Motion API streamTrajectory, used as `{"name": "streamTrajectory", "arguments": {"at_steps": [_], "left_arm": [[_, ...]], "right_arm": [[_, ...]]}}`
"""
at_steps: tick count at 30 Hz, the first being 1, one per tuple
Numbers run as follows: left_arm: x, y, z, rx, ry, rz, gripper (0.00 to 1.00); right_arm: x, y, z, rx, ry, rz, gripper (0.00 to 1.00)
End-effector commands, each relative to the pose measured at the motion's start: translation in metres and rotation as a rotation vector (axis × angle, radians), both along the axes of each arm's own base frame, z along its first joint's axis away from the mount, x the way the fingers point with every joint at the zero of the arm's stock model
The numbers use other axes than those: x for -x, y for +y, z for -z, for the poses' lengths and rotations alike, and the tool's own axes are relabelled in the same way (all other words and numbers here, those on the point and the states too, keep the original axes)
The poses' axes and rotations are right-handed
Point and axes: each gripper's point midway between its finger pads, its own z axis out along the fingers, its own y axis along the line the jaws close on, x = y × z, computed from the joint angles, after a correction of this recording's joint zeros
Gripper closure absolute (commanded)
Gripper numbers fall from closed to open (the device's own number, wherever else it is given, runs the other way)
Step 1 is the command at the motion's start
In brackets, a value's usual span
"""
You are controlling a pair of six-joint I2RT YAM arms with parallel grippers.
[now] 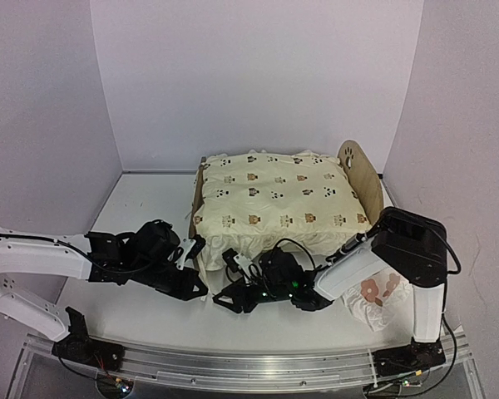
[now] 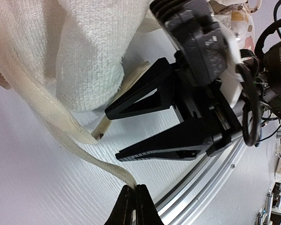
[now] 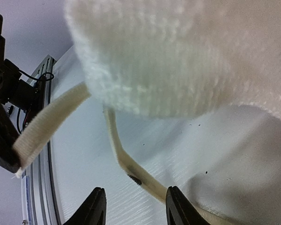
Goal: Set up the pet bed
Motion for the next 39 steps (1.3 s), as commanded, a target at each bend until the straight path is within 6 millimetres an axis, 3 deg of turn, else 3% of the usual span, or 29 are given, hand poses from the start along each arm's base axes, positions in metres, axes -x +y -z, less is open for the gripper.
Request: {"name": "streamTrajectory", "arguments": {"at_steps": [1,8,11,14,18,25,27,32,39], "left_arm": [[-0.006,-0.011,-0.016,0.053,-0.032,0.001,0.95],[-0.011,-0.02,-0.027,0.101,-0.042,-0.011,0.95],[-0.013,-0.03,-0.031,0.116,-0.037,-0.001,0.94],[-0.017,-0.037,-0.02,0.091,-0.02,-0.001,0.93],[-0.03,-0.04,-0.001,0.051,-0.02,-0.065,0.89],[-0.055,-0.054,0.026,0.006,-0.039,-0.153,0.85],[-0.056,-0.059,0.031,0.008,-0.029,-0.149,0.79],[-0.053,-0.057,0.023,0.048,-0.037,-0.152,0.53],[-0.042,-0.044,0.014,0.061,-0.024,-0.142,0.41]], "right_arm": [[0.004,0.002,-0.036,-0.015,-0.116,-0.054,0.49],[0.011,0.003,-0.032,0.063,-0.278,-0.1,0.41],[0.002,-0.007,-0.039,0.091,-0.343,-0.039,0.4],[-0.008,-0.032,-0.041,0.16,-0.384,0.048,0.39],[-0.004,-0.057,-0.037,0.213,-0.367,0.077,0.39],[0.009,-0.073,-0.029,0.213,-0.299,0.073,0.4],[0.009,-0.075,-0.027,0.222,-0.3,0.073,0.4],[0.008,-0.076,-0.024,0.237,-0.3,0.074,0.4],[0.004,-0.054,-0.029,0.209,-0.279,0.06,0.41]]}}
